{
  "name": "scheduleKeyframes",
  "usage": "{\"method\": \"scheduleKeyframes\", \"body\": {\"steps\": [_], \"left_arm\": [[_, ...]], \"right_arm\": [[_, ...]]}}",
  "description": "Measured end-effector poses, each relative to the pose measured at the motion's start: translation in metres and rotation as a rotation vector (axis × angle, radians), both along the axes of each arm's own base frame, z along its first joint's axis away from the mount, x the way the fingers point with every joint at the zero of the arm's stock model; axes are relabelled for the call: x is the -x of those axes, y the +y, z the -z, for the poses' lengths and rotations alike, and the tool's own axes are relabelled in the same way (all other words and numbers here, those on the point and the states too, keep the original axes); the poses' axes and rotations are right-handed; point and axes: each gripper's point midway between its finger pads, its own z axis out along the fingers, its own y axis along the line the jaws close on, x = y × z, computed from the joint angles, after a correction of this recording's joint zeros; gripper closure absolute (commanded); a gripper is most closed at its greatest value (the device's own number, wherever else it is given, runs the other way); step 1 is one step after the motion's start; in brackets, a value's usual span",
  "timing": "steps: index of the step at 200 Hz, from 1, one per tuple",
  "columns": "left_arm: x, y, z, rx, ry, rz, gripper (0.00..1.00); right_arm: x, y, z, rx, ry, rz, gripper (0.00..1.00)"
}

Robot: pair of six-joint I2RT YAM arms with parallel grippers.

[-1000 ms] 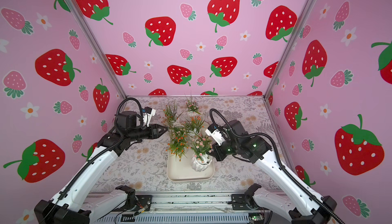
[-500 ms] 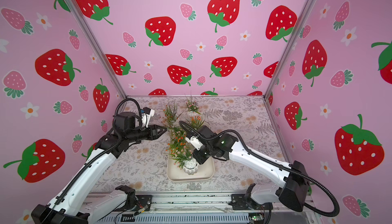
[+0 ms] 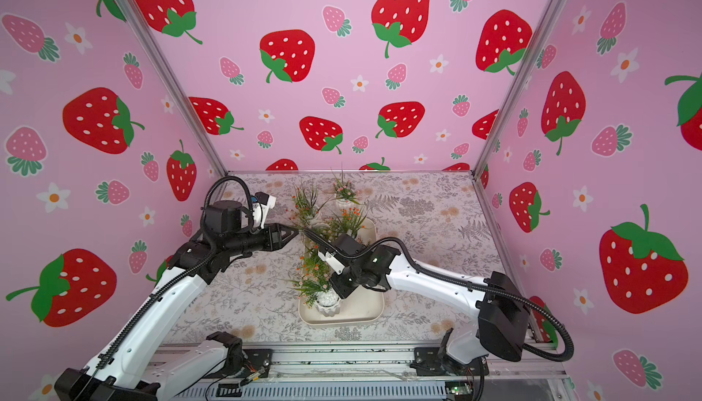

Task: Put the potted gypsophila into the storage box
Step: Place the baby's breath potted plant at the storage box.

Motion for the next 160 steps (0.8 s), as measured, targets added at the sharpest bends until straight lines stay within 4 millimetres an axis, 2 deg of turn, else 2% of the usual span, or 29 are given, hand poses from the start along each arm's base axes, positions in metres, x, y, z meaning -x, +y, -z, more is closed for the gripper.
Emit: {"method": "scheduleKeyframes", "body": {"steps": [109,160], "left_arm": [[-0.005,0.001,0.009,-0.015,0.029,-0.011,0.6],[-0.004,0.002,0.011,-0.021,0.033,-0.016,0.6]], "right_arm": [[-0.009,0.023,0.033,-0.034,0.071,0.126,1.0],[-0.011,0.028,0.043,-0.032,0.096,0.15,0.82]]}}
